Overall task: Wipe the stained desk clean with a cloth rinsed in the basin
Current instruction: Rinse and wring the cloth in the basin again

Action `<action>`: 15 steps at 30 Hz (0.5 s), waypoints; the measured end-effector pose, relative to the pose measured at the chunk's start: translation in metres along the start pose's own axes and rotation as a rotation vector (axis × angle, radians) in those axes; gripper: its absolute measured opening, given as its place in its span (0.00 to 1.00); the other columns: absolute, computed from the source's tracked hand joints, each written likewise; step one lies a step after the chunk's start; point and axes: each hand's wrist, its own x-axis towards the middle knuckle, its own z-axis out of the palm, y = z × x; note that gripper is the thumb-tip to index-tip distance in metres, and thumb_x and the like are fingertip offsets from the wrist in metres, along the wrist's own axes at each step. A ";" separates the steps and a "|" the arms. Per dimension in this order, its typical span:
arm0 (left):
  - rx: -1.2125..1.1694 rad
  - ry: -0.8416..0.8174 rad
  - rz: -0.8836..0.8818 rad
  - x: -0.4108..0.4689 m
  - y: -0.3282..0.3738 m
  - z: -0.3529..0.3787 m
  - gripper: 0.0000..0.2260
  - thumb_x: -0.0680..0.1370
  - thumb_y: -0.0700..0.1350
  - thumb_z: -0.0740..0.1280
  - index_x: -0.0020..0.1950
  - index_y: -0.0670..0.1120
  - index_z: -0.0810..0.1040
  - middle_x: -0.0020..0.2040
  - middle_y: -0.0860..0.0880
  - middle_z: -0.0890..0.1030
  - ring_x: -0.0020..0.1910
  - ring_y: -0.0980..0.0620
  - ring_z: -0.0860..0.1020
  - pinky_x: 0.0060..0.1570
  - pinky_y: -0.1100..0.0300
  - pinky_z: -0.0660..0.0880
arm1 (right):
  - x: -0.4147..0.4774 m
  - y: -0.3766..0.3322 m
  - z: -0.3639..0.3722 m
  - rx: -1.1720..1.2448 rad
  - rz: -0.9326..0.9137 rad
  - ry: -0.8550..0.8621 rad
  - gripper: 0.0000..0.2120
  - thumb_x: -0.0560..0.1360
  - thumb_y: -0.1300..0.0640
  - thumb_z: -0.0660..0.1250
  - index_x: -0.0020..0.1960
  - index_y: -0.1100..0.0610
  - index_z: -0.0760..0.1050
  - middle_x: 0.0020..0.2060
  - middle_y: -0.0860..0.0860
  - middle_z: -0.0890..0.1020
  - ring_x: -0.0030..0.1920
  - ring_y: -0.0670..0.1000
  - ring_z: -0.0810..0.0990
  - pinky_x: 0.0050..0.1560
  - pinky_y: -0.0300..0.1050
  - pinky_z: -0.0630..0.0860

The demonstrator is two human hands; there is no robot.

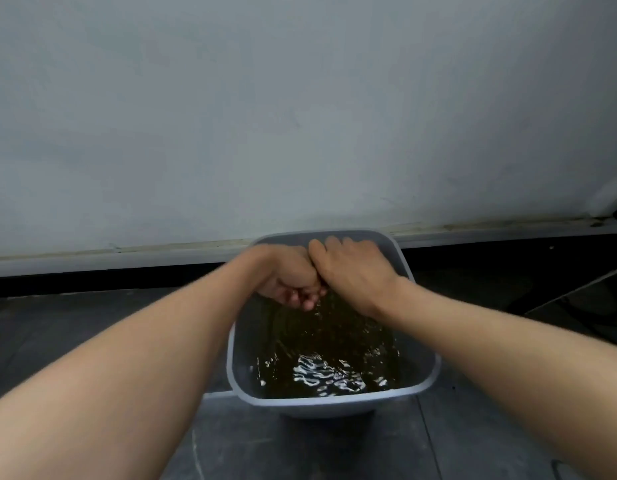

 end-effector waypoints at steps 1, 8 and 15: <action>0.010 0.085 -0.010 0.000 0.000 0.002 0.12 0.77 0.27 0.57 0.41 0.42 0.72 0.32 0.45 0.73 0.27 0.54 0.73 0.21 0.67 0.66 | 0.004 -0.005 -0.004 0.101 0.060 -0.100 0.12 0.80 0.59 0.63 0.63 0.57 0.68 0.55 0.56 0.80 0.53 0.60 0.82 0.39 0.52 0.70; -0.805 0.367 0.037 -0.050 0.041 -0.033 0.10 0.76 0.31 0.63 0.57 0.37 0.76 0.40 0.43 0.79 0.37 0.48 0.79 0.34 0.56 0.78 | 0.039 0.021 -0.098 0.555 0.419 -0.367 0.13 0.79 0.58 0.65 0.61 0.58 0.70 0.58 0.58 0.78 0.58 0.61 0.79 0.47 0.49 0.72; -1.071 0.333 0.104 -0.189 0.189 -0.098 0.05 0.79 0.35 0.62 0.49 0.41 0.77 0.36 0.44 0.79 0.28 0.52 0.80 0.30 0.60 0.78 | 0.027 0.083 -0.300 0.660 0.631 -0.378 0.14 0.77 0.55 0.68 0.61 0.56 0.73 0.59 0.57 0.80 0.60 0.60 0.80 0.52 0.49 0.74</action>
